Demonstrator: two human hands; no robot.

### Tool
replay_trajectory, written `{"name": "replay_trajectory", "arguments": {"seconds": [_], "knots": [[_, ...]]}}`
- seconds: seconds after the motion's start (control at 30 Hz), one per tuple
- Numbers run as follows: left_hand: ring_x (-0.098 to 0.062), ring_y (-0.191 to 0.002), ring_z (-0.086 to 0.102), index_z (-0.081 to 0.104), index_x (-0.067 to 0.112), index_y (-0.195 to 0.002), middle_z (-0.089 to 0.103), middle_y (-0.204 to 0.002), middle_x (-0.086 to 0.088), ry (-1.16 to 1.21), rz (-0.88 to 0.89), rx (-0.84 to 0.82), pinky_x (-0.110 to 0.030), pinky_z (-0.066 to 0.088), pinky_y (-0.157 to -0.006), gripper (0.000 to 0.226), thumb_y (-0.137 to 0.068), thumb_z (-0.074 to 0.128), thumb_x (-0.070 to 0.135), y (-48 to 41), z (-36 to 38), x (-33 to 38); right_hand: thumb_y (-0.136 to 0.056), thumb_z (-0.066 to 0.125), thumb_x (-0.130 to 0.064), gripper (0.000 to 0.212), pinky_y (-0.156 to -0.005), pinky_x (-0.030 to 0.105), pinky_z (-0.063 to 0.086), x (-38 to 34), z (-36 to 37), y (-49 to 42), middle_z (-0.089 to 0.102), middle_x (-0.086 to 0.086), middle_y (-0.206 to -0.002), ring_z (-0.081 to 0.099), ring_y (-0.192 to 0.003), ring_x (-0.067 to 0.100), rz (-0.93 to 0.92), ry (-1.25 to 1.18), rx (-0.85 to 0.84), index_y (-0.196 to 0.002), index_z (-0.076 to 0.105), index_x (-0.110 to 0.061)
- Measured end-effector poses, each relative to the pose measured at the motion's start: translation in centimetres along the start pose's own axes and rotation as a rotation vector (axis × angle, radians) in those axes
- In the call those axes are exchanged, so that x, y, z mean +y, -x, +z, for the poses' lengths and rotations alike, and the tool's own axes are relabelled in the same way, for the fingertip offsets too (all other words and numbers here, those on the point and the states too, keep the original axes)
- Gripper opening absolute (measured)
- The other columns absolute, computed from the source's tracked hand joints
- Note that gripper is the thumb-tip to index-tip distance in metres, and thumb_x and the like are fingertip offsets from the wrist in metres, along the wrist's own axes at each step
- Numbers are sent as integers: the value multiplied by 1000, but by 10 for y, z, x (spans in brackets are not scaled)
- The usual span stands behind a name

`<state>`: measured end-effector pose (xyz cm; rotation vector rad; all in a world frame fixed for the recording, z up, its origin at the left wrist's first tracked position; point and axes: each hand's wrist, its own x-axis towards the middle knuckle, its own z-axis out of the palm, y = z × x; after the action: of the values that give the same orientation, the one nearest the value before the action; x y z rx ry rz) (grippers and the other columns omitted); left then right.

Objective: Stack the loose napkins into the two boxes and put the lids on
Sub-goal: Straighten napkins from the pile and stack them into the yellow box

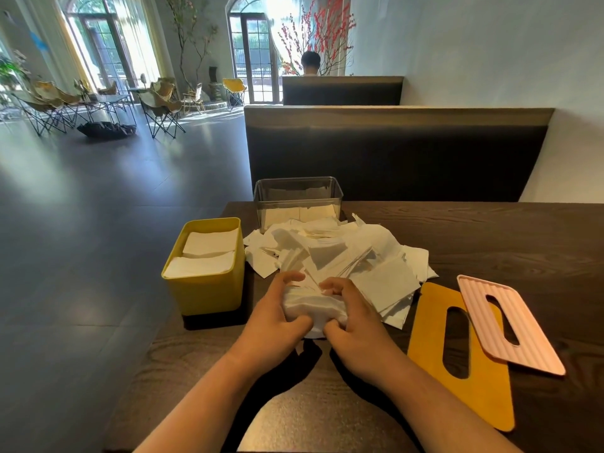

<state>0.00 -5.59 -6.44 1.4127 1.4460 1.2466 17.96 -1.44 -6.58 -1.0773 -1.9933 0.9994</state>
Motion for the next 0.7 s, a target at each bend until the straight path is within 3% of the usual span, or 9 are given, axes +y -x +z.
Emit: {"name": "replay_trajectory", "arguments": {"seconds": [0.17,0.27,0.4,0.5,0.63,0.7], "knots": [[-26,-93,74,54,39,-128,71,-111,-9,48,-24,33,-54,61,-86,58,-82,67,6,-3,-3,-2,-88,62,-8,51,-82,23,53,4,-1,-1,60,-13,-119,62,-103,9,11,-97,85,-120,51,-46],[-23,-110,73,57,37,-129,72,-121,-5,251,-39,78,-44,62,-92,58,-82,75,8,-7,-7,0,-85,73,-17,50,-87,36,61,3,-4,-3,68,-7,-114,70,-99,13,105,-239,61,-120,54,-47],[-27,-111,74,54,24,-134,76,-118,-4,468,-56,83,-40,62,-88,56,-90,73,-5,-8,-8,4,-91,78,-16,47,-98,46,59,1,-5,-5,76,-1,-120,73,-112,17,161,-449,-75,-132,60,-28],[-31,-117,71,58,21,-133,73,-124,-11,432,-50,53,-48,59,-100,56,-85,83,7,-8,-2,2,-93,79,-21,41,-99,44,58,-1,-5,-7,76,-2,-122,72,-115,18,155,-462,-77,-131,65,-23],[-26,-121,69,60,35,-131,70,-130,-7,340,-44,17,-41,58,-100,64,-75,91,30,-7,0,1,-93,79,-20,31,-94,43,61,-3,-5,-7,77,0,-112,73,-107,20,167,-467,-7,-122,70,-25],[-20,-121,69,57,43,-132,68,-132,-2,229,-30,-20,-41,58,-100,68,-74,92,35,-5,-1,1,-91,81,-23,28,-94,50,61,-2,-7,-7,77,3,-109,73,-105,23,183,-516,66,-117,70,-26]]}}
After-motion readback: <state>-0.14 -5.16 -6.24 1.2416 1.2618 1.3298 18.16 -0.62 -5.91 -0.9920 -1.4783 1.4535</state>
